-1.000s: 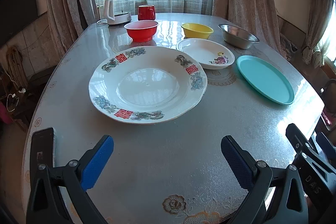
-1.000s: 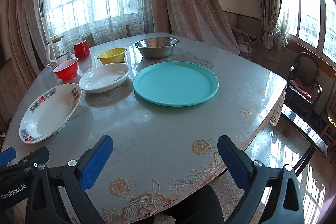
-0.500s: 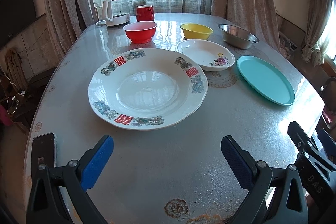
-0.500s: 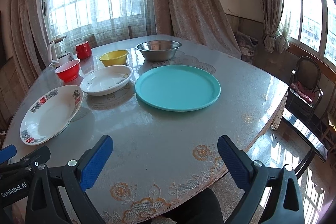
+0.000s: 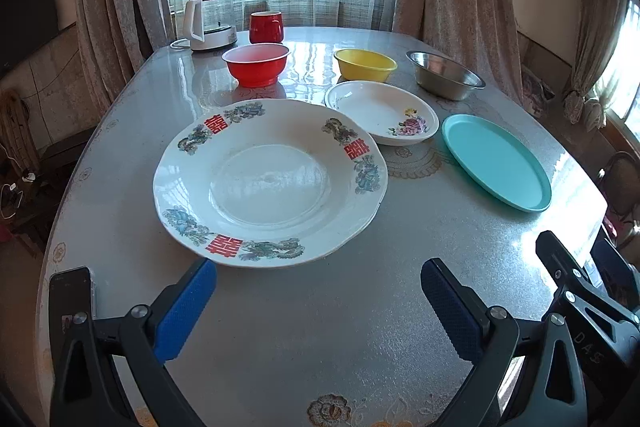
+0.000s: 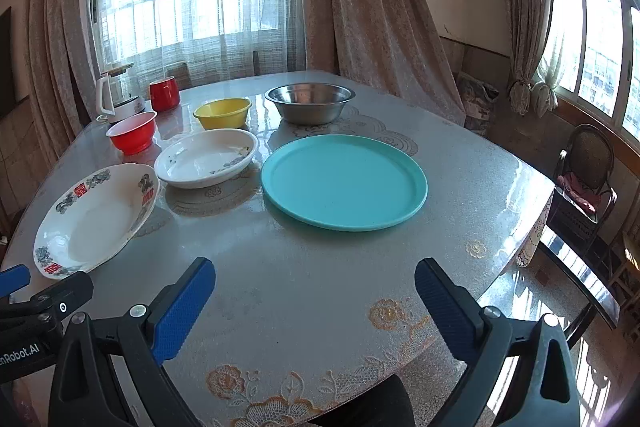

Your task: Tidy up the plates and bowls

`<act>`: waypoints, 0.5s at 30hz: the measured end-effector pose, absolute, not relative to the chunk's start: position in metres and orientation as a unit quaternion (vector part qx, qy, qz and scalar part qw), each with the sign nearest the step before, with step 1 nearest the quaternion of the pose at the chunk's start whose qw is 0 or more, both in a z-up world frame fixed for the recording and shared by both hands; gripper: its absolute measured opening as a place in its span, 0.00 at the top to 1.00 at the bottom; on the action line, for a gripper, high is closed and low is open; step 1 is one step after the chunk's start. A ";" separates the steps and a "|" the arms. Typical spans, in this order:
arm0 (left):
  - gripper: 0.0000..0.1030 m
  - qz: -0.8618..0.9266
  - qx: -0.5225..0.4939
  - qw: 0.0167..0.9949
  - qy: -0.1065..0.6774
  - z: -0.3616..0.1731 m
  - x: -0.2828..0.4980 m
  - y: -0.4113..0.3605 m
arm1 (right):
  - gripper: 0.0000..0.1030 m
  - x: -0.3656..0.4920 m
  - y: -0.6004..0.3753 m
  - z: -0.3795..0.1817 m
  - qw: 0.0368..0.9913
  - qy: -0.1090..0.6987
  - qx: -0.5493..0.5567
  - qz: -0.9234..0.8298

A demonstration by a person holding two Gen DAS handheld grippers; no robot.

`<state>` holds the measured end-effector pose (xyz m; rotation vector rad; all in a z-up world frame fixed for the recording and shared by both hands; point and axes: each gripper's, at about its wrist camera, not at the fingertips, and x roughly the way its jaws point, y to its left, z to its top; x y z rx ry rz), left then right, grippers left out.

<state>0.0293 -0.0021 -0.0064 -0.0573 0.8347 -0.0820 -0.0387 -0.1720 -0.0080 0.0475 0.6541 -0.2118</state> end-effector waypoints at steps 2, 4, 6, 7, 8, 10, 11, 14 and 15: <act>0.00 -0.050 -0.040 0.911 0.407 -0.006 0.031 0.001 | 0.01 -0.038 -0.172 -0.006 0.943 0.315 0.019 -0.107; 0.00 -0.059 -0.053 0.912 0.402 -0.005 0.032 0.005 | 0.01 -0.035 -0.172 -0.005 0.945 0.312 0.017 -0.099; 0.00 -0.067 -0.061 0.915 0.393 -0.002 0.032 0.009 | 0.00 -0.032 -0.171 -0.005 0.947 0.311 0.018 -0.085; 0.00 -0.064 -0.060 0.917 0.390 0.000 0.033 0.011 | 0.00 -0.030 -0.171 -0.004 0.948 0.307 0.019 -0.075; 0.00 -0.059 -0.058 0.919 0.385 0.003 0.034 0.013 | 0.00 -0.029 -0.171 -0.004 0.951 0.302 0.021 -0.057; 0.00 -0.055 -0.042 0.923 0.379 0.007 0.038 0.016 | 0.00 -0.024 -0.171 -0.004 0.953 0.301 0.026 -0.026; 0.00 -0.057 -0.036 0.922 0.381 0.009 0.042 0.017 | 0.00 -0.021 -0.171 -0.004 0.952 0.304 0.027 -0.021; 0.00 -0.067 -0.053 0.912 0.402 0.010 0.054 0.028 | 0.00 -0.013 -0.171 -0.007 0.946 0.323 0.038 -0.006; 0.00 -0.072 -0.064 0.908 0.407 0.011 0.058 0.034 | 0.00 -0.010 -0.171 -0.008 0.944 0.328 0.040 -0.001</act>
